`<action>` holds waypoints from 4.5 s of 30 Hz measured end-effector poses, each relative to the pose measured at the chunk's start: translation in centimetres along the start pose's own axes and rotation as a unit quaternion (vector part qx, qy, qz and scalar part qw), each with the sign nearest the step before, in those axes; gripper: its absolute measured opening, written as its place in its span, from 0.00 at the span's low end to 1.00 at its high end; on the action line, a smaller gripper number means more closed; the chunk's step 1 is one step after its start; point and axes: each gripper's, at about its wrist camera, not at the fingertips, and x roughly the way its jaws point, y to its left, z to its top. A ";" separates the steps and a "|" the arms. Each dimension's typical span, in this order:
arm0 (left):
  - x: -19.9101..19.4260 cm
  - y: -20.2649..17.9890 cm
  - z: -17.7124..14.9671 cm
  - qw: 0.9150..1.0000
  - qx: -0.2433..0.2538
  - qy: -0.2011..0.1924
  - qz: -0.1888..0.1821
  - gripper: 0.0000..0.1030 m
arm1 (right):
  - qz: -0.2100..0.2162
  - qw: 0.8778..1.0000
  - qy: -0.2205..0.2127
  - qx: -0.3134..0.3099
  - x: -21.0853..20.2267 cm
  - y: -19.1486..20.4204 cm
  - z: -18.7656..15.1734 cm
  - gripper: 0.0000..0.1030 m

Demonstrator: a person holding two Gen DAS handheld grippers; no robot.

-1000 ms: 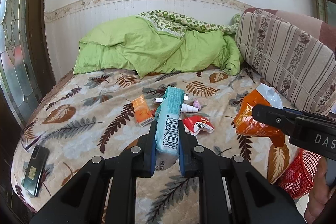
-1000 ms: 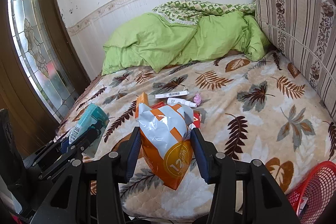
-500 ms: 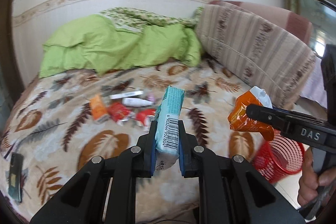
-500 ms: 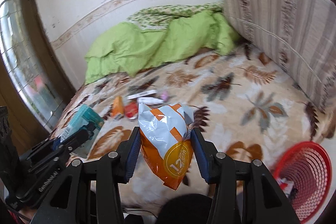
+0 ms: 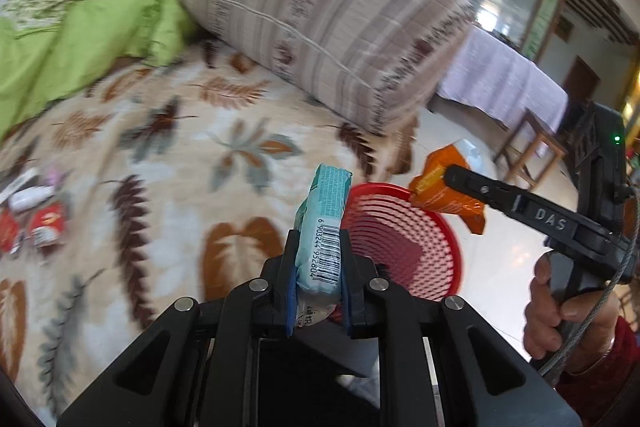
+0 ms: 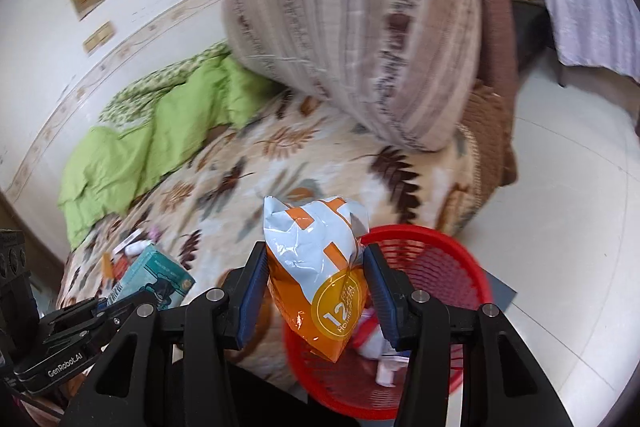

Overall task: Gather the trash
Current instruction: 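Open both grippers over the red basket to drop the bag and packet, then move both grippers back over the trash on the bed, then grasp the red YANTIE box with the right gripper while the left grasps the orange box, then lift the red box and orange box and carry them toward the red basket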

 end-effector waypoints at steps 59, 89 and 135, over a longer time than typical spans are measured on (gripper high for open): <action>-17.2 35.2 -12.3 0.893 -0.335 -0.079 0.289 0.64 | 0.119 0.945 0.189 -0.239 28.2 36.6 -10.7 0.52; -10.5 40.2 -10.5 0.884 -0.373 -0.062 0.275 0.44 | 0.161 0.952 0.095 -0.244 22.2 33.2 -10.0 0.52; -12.6 22.3 -13.1 0.903 -0.237 -0.087 0.347 0.44 | 0.178 0.950 0.061 -0.248 14.8 28.2 -11.4 0.52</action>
